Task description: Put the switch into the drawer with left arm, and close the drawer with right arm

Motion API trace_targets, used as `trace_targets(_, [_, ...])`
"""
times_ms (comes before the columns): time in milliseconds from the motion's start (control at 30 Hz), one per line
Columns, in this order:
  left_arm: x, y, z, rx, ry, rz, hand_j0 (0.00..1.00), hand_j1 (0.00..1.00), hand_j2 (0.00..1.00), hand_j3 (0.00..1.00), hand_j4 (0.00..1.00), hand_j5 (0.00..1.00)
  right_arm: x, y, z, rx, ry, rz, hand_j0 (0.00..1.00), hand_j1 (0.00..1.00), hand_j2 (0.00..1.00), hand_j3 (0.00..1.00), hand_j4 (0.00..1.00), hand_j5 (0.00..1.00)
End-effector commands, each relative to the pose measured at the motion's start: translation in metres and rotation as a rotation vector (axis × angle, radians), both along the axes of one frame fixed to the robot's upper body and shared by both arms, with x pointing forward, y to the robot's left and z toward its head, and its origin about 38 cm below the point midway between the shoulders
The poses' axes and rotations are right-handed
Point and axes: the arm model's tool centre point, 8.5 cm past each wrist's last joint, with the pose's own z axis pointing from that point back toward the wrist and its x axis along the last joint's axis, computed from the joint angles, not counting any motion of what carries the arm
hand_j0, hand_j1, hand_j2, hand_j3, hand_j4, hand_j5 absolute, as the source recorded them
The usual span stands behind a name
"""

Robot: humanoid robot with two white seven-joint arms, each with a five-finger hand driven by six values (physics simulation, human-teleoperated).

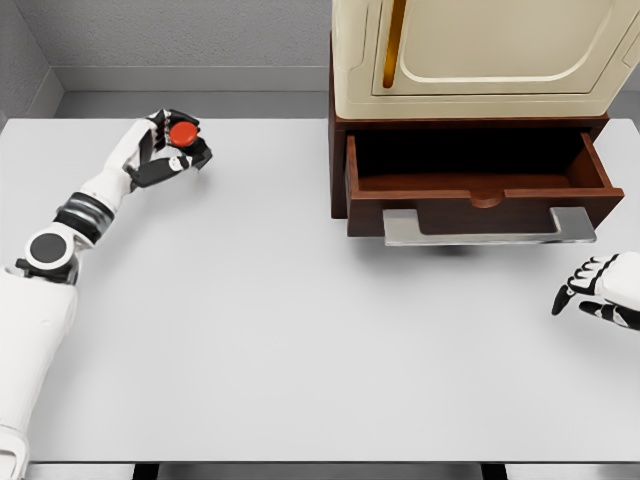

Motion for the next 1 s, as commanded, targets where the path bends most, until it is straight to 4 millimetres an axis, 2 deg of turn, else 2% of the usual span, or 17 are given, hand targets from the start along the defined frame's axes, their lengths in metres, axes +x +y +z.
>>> trace_targets(0, [-0.001,-0.005,0.019,-0.002,-0.072,-0.027,0.41,0.41,0.41,0.41,0.41,0.41,0.000,0.000,0.001,0.005,0.000,-0.001,0.51,0.51,0.51,0.51,0.51,0.51])
trace_targets(100, [-0.003,-0.008,0.025,-0.003,-0.132,-0.050,0.41,0.41,0.41,0.41,0.41,0.41,0.000,0.000,0.001,0.004,0.001,-0.002,0.51,0.51,0.51,0.51,0.51,0.51])
trace_targets(167, [-0.012,-0.015,0.030,0.005,-0.164,-0.076,0.40,0.40,0.40,0.40,0.40,0.40,0.000,0.000,0.001,0.004,0.001,-0.002,0.51,0.51,0.51,0.51,0.51,0.51])
trace_targets(233, [-0.018,-0.010,0.033,0.046,-0.183,-0.078,0.40,0.40,0.40,0.40,0.40,0.40,0.000,0.000,0.001,0.003,0.002,-0.002,0.51,0.51,0.51,0.51,0.51,0.51])
trace_targets(400, [-0.027,-0.013,0.044,0.042,-0.272,-0.108,0.39,0.39,0.39,0.39,0.39,0.39,0.000,0.000,0.001,0.003,0.002,-0.002,0.51,0.51,0.51,0.51,0.51,0.51])
trace_targets(567, [-0.035,-0.026,0.057,0.082,-0.339,-0.149,0.39,0.39,0.39,0.39,0.39,0.39,0.000,0.000,0.001,0.003,0.002,-0.002,0.51,0.51,0.51,0.51,0.51,0.51])
trace_targets(733, [-0.048,-0.023,0.062,0.117,-0.460,-0.176,0.39,0.39,0.39,0.39,0.39,0.39,0.001,0.000,0.001,0.003,0.000,-0.002,0.51,0.51,0.51,0.51,0.51,0.51])
trace_targets(867, [-0.051,-0.022,0.061,0.120,-0.461,-0.174,0.39,0.39,0.39,0.39,0.39,0.39,0.001,0.000,0.001,0.004,-0.001,-0.002,0.51,0.51,0.51,0.51,0.51,0.51])
trace_targets(933, [-0.054,-0.021,0.057,0.118,-0.454,-0.169,0.35,0.35,0.35,0.35,0.35,0.35,0.000,0.000,0.001,0.005,0.000,-0.002,0.51,0.51,0.51,0.51,0.51,0.51])
trace_targets(967, [-0.056,-0.024,0.063,0.126,-0.474,-0.180,0.35,0.35,0.35,0.35,0.35,0.35,0.000,0.000,0.001,0.005,0.000,-0.002,0.51,0.51,0.51,0.51,0.51,0.51])
